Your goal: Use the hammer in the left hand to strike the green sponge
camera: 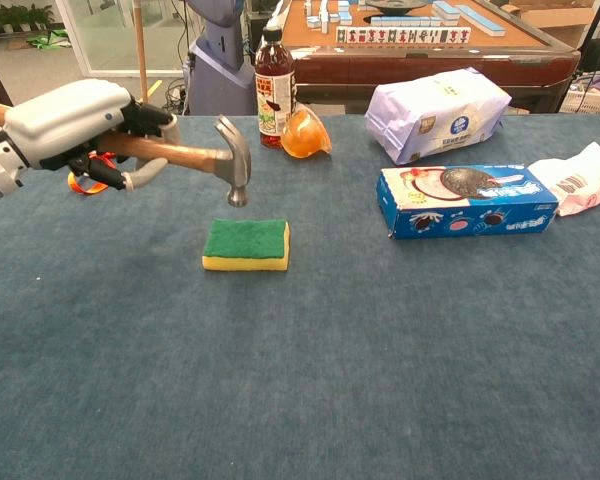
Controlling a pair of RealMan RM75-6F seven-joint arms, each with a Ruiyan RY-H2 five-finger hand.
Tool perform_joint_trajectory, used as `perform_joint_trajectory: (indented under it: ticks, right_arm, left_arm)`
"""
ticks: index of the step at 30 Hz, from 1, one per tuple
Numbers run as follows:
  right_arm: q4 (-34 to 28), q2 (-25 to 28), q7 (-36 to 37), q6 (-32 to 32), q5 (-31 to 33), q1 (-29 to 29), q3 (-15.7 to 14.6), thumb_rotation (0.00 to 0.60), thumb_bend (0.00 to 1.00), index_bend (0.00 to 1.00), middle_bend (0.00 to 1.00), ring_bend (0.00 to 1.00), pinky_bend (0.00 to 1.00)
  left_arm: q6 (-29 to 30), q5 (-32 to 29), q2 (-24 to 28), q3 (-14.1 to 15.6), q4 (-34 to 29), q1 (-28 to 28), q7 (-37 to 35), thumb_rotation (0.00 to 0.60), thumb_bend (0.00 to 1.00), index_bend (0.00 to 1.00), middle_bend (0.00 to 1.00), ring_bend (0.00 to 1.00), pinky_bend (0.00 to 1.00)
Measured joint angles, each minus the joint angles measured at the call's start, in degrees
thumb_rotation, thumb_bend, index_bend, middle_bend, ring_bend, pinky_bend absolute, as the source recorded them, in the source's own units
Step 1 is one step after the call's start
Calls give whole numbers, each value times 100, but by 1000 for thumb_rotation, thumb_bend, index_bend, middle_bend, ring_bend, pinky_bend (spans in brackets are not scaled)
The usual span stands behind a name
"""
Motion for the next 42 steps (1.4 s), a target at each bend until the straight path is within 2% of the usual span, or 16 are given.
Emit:
perform_joint_trajectory:
  ticks: [6, 15, 20, 28, 33, 38, 42]
  right_arm:
    - [9, -4, -6, -19, 16, 1, -3, 600, 182, 83, 244, 9, 0]
    - [-27, 24, -31, 5, 27, -26, -9, 600, 181, 83, 243, 9, 0]
    - [-22, 28, -10, 38, 24, -44, -3, 600, 182, 83, 244, 9, 0]
    - [11, -8, 7, -14, 22, -15, -1, 600, 181, 83, 243, 9, 0]
    - [6, -3, -14, -38, 49, -10, 1, 600, 181, 83, 244, 9, 0]
    - [3, 3, -20, -36, 60, -17, 0, 600, 181, 83, 243, 8, 0]
    - [9, 11, -9, -6, 67, -36, 2, 600, 181, 83, 244, 9, 0]
  left_arm:
    - [-112, 21, -37, 103, -35, 52, 86, 600, 508, 692, 747, 702, 969]
    - [-471, 67, -427, 305, 498, 98, 62, 600, 509, 691, 748, 701, 969]
    - [-203, 17, -385, 205, 503, 114, -49, 600, 508, 691, 748, 701, 969]
    - [41, -134, -135, -19, 62, 120, -135, 600, 509, 691, 748, 701, 969]
    - [-202, -95, -246, 108, 159, 136, -45, 600, 509, 691, 748, 701, 969]
    - [-526, -17, -502, 293, 539, 141, 52, 600, 509, 692, 748, 701, 969]
    - [-472, 7, -579, 316, 696, 151, 20, 600, 508, 692, 749, 701, 969]
